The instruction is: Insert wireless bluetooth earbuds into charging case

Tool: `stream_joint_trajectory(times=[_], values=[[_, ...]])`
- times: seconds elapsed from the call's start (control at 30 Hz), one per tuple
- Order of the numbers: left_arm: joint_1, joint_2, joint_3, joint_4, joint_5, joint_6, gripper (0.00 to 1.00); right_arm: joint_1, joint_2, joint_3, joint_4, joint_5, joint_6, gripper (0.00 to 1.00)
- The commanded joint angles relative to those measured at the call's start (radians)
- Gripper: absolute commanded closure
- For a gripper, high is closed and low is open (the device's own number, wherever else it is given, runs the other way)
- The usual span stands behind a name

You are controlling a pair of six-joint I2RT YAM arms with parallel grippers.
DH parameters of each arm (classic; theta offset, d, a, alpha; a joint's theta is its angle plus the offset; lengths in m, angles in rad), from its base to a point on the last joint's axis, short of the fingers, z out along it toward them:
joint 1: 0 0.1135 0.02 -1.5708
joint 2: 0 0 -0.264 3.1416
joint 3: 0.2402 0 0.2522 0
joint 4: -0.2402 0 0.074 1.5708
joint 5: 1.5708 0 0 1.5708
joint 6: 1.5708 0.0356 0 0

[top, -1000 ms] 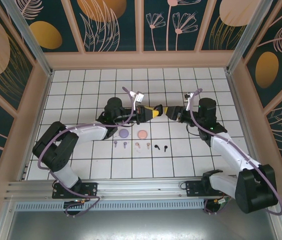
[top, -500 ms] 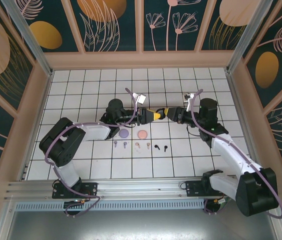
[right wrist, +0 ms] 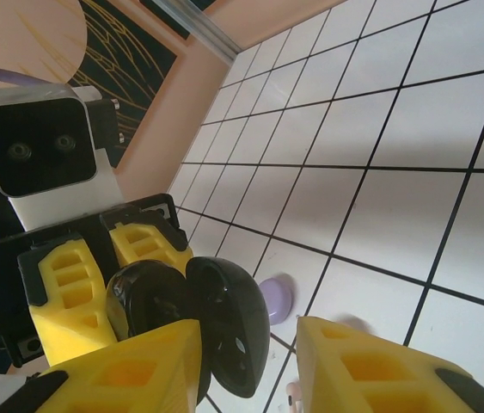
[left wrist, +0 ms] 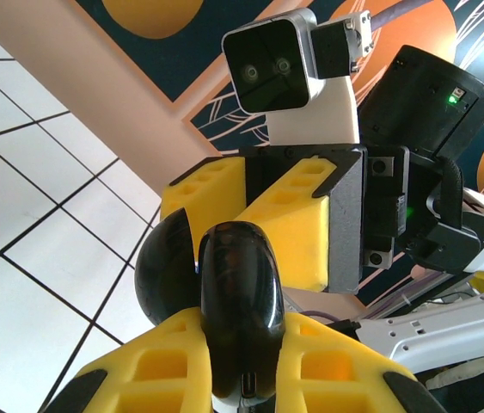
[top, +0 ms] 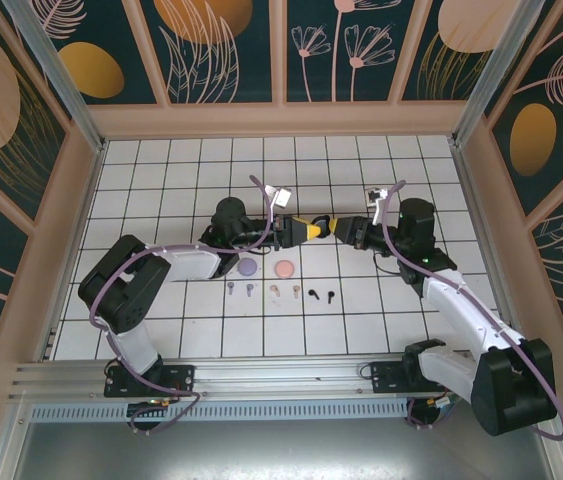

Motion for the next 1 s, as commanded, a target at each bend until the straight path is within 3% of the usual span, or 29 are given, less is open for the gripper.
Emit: stream_joint_trajectory(times=[0.0, 0.97], values=[[-0.001, -0.016, 0.035, 0.028, -0.006, 0.009, 1.00, -0.004, -0.014, -0.019, 0.002, -0.031, -0.016, 0.65], [-0.002, -0.012, 0.035, 0.026, -0.006, 0.010, 1.00, 0.030, 0.062, 0.028, 0.010, -0.012, -0.015, 0.73]])
